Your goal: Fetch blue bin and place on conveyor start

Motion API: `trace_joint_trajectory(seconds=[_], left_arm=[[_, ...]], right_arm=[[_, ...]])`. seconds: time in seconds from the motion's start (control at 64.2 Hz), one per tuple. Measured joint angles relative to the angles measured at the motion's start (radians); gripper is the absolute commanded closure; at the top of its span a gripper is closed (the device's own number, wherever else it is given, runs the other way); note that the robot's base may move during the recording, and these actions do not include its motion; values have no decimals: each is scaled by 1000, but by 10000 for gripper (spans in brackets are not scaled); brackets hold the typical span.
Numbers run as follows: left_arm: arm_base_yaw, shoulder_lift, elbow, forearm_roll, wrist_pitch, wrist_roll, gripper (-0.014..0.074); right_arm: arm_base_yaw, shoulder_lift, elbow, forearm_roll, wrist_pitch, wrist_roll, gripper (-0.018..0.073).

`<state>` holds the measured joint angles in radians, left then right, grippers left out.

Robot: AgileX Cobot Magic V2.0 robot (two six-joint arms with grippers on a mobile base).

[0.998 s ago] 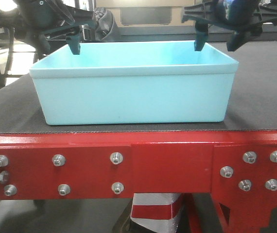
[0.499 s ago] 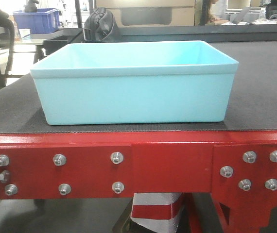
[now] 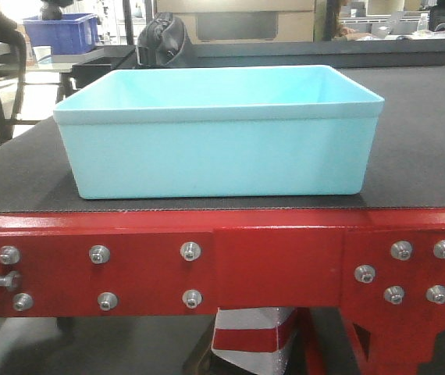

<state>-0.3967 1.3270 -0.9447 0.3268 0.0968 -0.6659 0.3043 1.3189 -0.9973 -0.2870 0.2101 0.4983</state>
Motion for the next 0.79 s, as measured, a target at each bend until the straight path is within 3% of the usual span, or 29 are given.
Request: trace_joint_trajectory(seconds=[0.109, 0.312, 0.795], left_arm=[[0, -87, 141, 0, -86, 0, 707], [0, -256, 290, 0, -106, 0, 707], [0, -587, 306, 0, -97, 2, 707]], right_arm=[[0, -84, 105, -22, -62, -2, 724], [0, -230, 253, -60, -133, -2, 724], [0, -558, 283, -62, -149, -2, 724]])
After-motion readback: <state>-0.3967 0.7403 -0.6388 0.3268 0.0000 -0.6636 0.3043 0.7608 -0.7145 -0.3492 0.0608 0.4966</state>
